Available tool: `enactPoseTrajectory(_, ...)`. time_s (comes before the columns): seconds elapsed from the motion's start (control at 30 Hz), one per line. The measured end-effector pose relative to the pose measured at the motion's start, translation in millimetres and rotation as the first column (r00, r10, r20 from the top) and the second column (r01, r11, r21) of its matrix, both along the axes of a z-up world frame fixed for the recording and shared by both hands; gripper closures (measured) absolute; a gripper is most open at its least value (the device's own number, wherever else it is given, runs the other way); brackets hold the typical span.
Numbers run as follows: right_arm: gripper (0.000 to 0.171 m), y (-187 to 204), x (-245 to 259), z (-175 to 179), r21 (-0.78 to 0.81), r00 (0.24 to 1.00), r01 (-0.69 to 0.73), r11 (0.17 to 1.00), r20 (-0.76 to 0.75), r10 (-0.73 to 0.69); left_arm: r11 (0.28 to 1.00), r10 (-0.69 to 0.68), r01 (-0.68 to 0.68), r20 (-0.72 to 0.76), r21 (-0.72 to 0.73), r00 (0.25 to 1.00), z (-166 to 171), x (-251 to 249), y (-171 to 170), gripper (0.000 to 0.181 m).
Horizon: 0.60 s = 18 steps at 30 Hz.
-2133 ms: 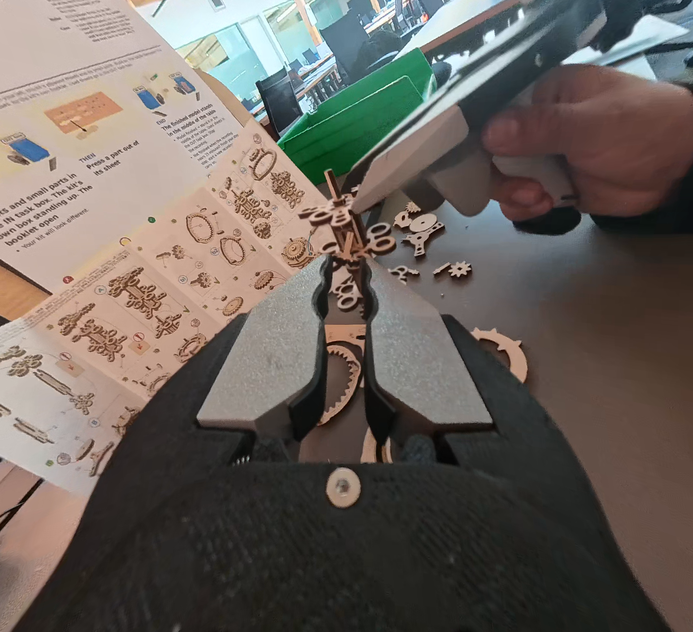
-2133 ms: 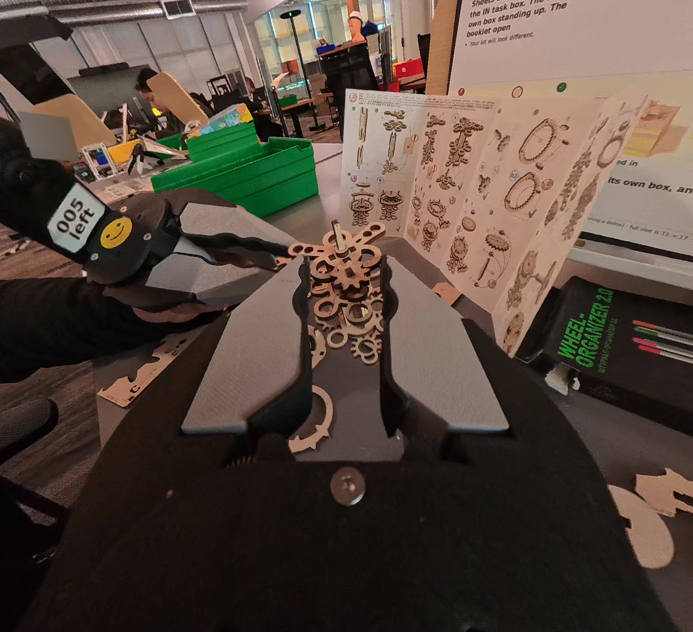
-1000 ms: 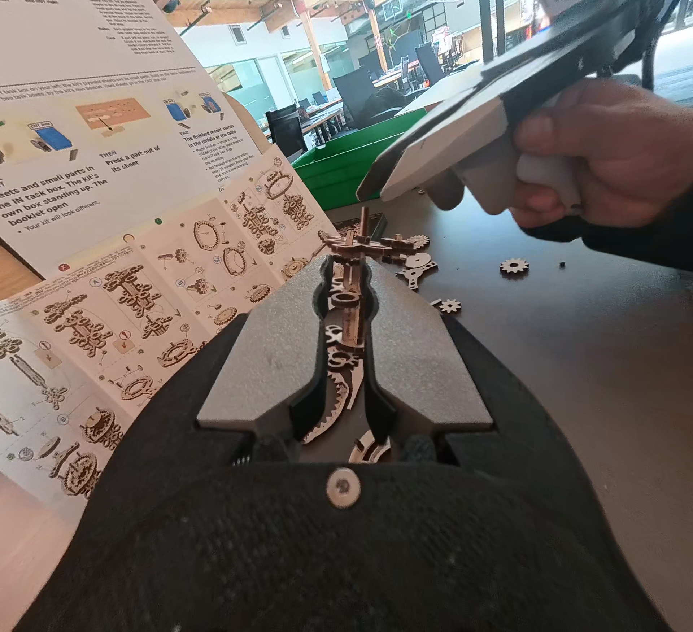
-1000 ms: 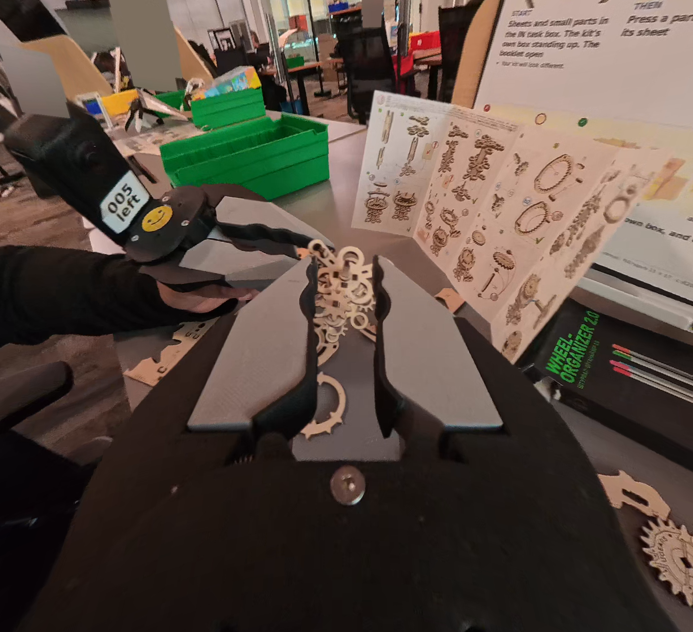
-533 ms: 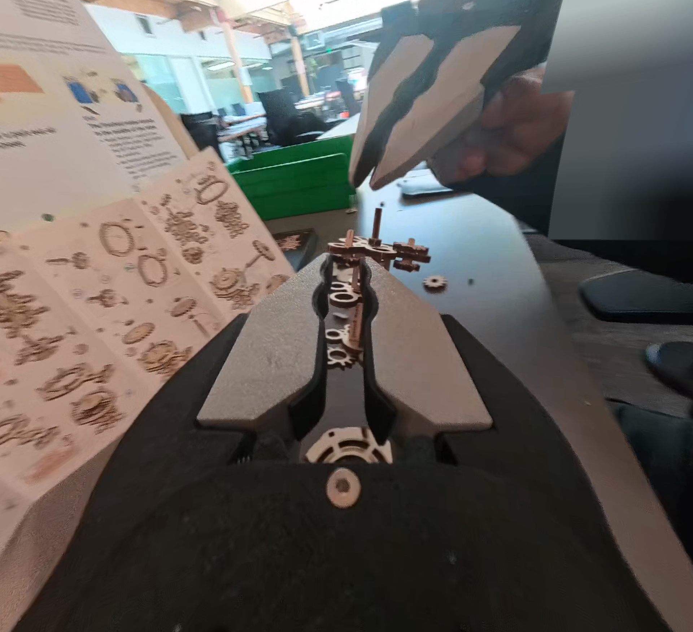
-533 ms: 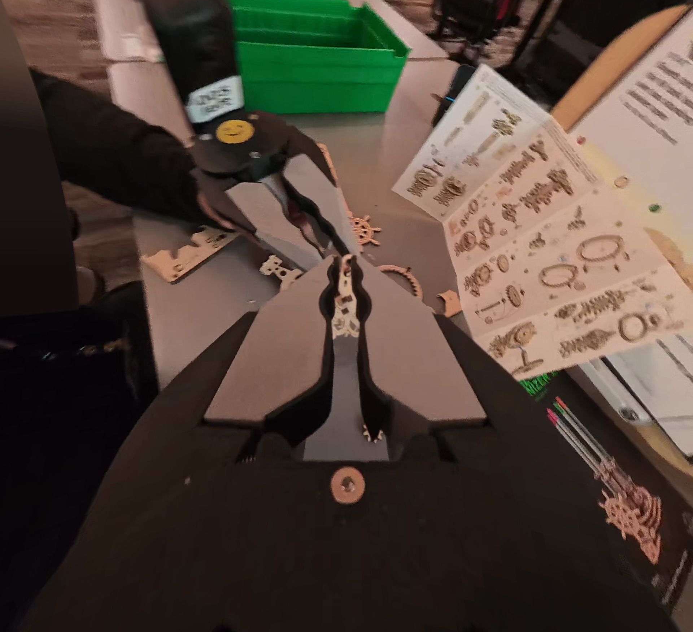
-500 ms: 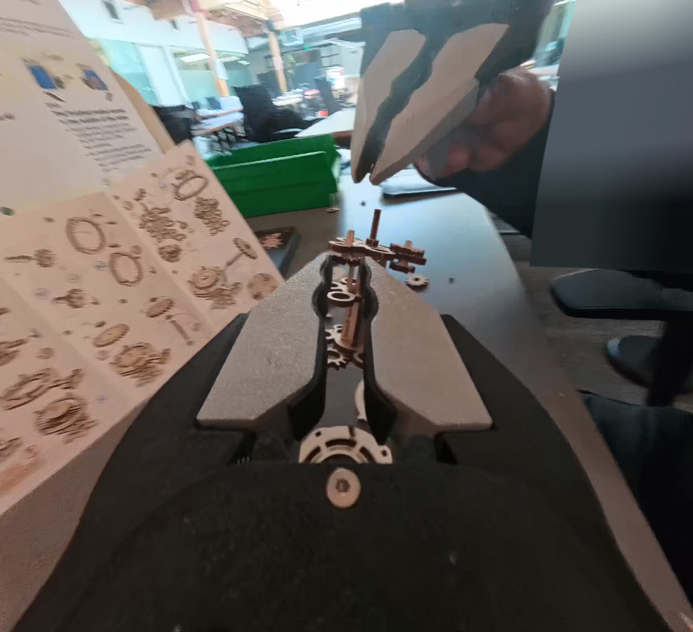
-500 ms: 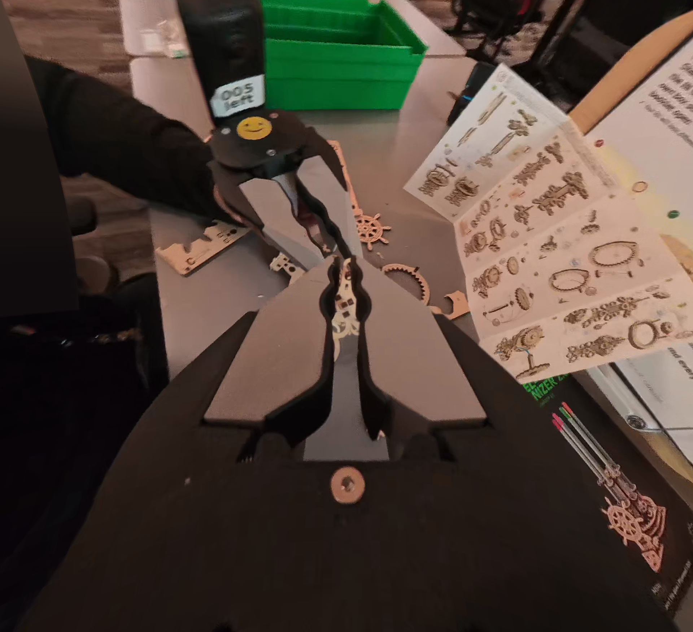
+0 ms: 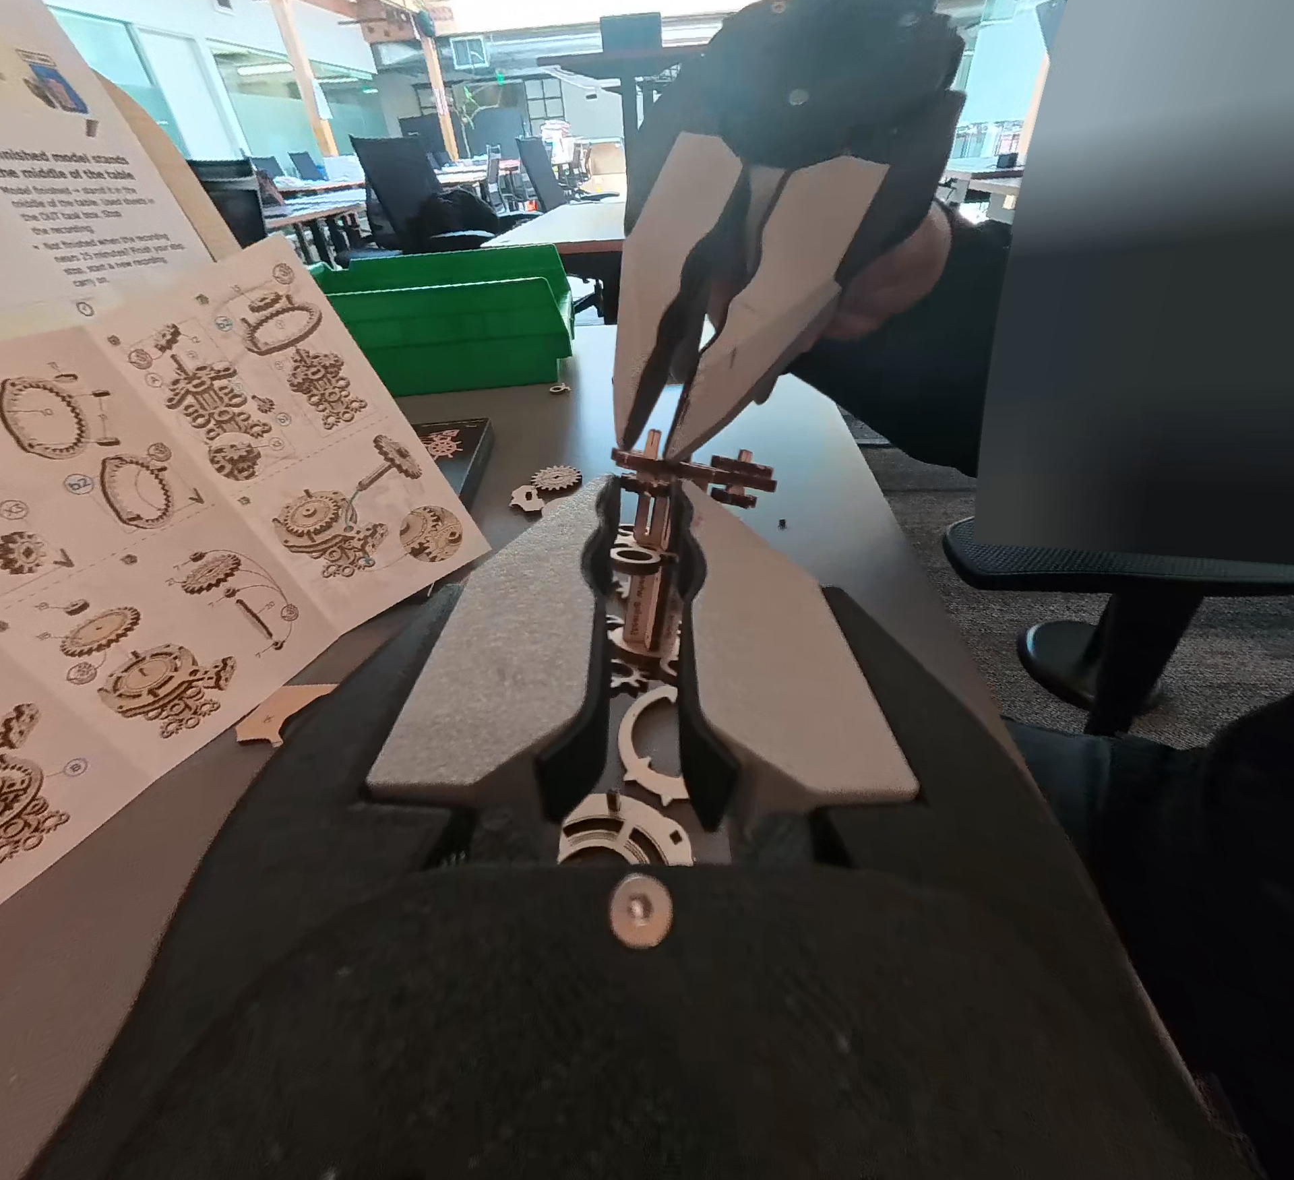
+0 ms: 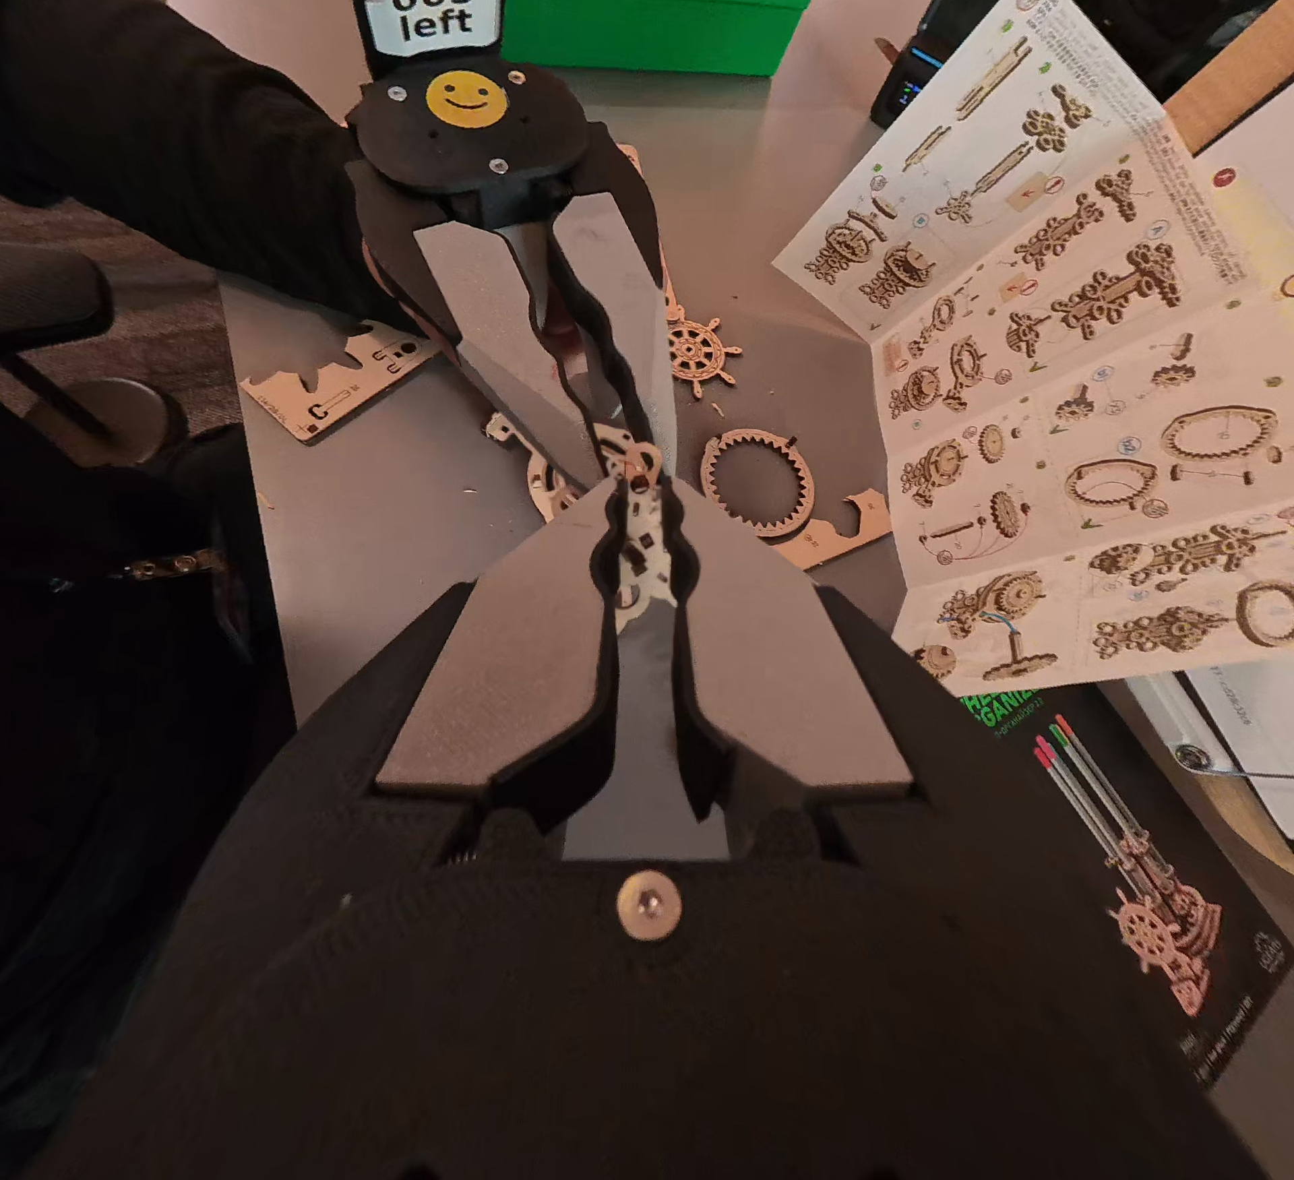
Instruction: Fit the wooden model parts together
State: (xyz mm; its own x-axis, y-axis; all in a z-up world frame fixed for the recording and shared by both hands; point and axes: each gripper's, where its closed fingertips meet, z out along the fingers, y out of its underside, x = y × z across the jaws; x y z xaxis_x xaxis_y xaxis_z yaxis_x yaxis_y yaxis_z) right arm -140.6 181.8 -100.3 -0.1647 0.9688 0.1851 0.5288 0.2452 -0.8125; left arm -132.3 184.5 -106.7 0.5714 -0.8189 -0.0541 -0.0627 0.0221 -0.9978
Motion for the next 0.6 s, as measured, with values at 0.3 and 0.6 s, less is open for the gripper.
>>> enactPoseTrajectory(0.3, 0.169, -7.7, 0.5, 1.8, -0.075, 0.995, -0.052, 0.996, -0.089, 0.045, 0.995, -0.076, 0.078, 0.032, -0.066, 0.997, 1.0, 1.6, -7.0, 0.171)
enactPoseTrajectory(0.6, 0.171, -11.0, 2.1, -12.1, -0.133, 0.995, -0.051, 0.99, -0.093, 0.039, 0.973, -0.138, 0.135, -0.003, -0.187, 0.99, -16.3, 6.0, -10.5, 0.17)
